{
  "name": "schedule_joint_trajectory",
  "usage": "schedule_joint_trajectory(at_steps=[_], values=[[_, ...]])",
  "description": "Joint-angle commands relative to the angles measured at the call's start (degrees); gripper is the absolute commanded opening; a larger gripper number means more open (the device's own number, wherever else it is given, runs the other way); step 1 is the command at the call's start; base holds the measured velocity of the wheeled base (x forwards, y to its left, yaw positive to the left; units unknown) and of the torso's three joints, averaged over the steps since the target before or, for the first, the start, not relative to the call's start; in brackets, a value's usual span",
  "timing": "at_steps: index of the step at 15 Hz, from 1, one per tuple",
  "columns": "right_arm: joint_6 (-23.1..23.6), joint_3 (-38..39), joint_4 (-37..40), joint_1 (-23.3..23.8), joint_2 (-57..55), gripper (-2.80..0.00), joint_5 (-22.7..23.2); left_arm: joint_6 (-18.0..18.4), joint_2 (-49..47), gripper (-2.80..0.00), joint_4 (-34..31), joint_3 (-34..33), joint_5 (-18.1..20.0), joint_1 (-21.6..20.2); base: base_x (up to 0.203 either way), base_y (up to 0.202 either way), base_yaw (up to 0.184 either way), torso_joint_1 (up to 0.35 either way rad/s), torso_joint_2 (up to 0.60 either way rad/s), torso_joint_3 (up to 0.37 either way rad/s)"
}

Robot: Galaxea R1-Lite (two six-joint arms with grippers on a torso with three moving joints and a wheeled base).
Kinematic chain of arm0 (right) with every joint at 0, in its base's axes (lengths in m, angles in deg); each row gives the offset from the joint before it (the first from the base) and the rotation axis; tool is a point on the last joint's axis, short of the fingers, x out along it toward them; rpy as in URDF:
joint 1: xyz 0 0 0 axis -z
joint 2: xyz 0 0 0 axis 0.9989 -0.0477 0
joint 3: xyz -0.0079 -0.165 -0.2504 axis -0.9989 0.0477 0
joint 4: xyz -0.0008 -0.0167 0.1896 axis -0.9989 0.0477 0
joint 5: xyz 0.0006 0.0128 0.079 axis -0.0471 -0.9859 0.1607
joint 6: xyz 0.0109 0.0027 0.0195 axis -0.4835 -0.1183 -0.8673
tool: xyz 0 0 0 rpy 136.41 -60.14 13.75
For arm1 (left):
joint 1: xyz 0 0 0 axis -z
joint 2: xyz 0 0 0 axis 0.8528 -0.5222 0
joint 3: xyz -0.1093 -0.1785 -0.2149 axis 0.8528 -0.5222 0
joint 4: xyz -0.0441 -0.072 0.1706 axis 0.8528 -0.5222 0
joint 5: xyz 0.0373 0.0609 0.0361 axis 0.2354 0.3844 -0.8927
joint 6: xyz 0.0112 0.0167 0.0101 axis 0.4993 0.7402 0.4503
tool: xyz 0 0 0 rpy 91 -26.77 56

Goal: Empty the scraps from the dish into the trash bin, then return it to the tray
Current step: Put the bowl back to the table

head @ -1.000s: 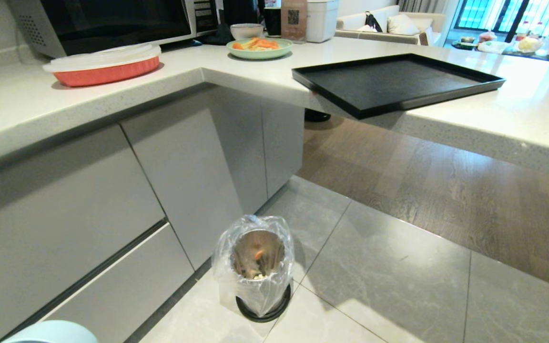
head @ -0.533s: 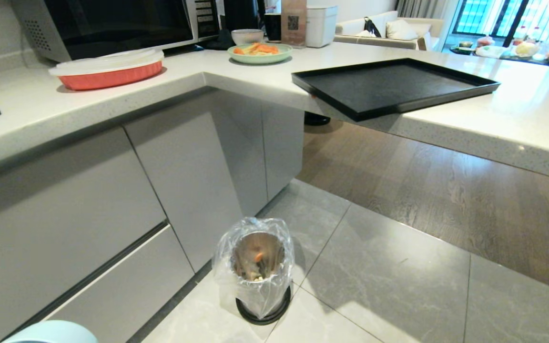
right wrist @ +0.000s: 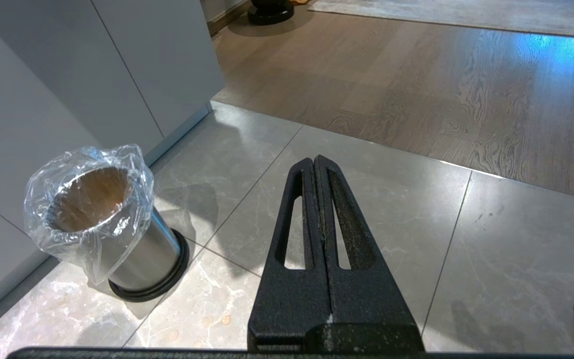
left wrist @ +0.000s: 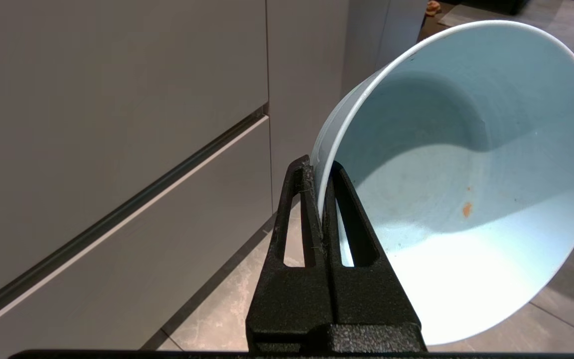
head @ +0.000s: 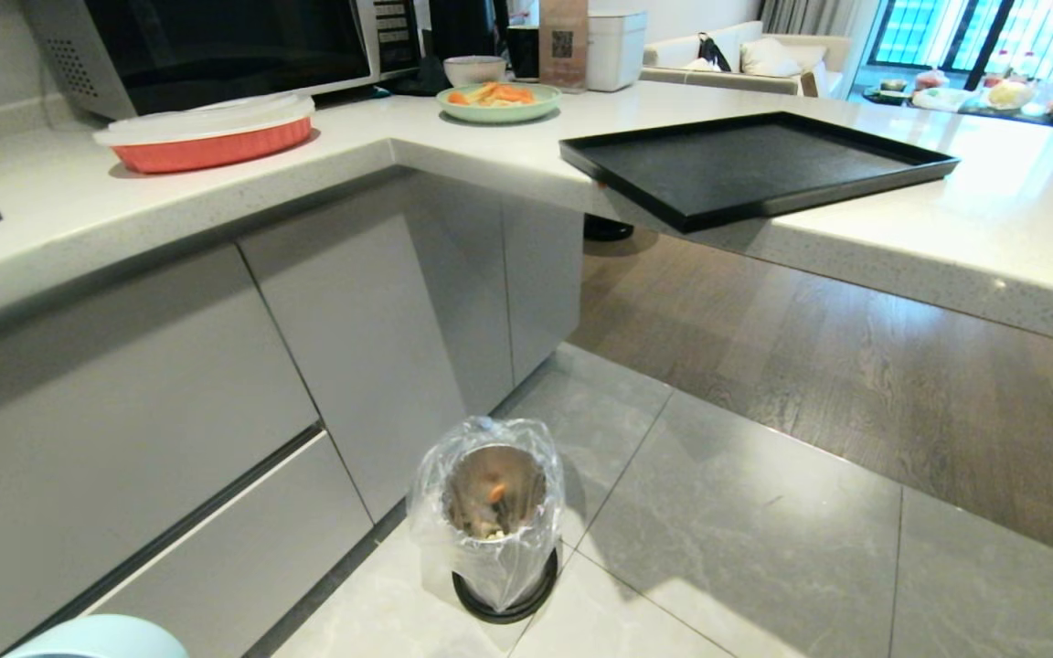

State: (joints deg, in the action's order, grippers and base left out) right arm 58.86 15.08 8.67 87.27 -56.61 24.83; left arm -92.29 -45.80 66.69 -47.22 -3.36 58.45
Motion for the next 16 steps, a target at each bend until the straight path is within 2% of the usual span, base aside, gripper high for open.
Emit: schedule_joint_trajectory(at_steps=[1, 16], values=[[0.0, 0.0, 0.0, 0.0, 0.0, -2.80, 0.0, 0.0, 0.0, -2.80, 0.0, 0.0, 0.0, 0.0, 0.000, 0.000, 0.000, 0.000, 0.00, 0.000], [0.0, 0.0, 0.0, 0.0, 0.0, -2.80, 0.0, -0.1, 0.0, -2.80, 0.0, 0.0, 0.0, 0.0, 0.000, 0.000, 0.000, 0.000, 0.00, 0.000]])
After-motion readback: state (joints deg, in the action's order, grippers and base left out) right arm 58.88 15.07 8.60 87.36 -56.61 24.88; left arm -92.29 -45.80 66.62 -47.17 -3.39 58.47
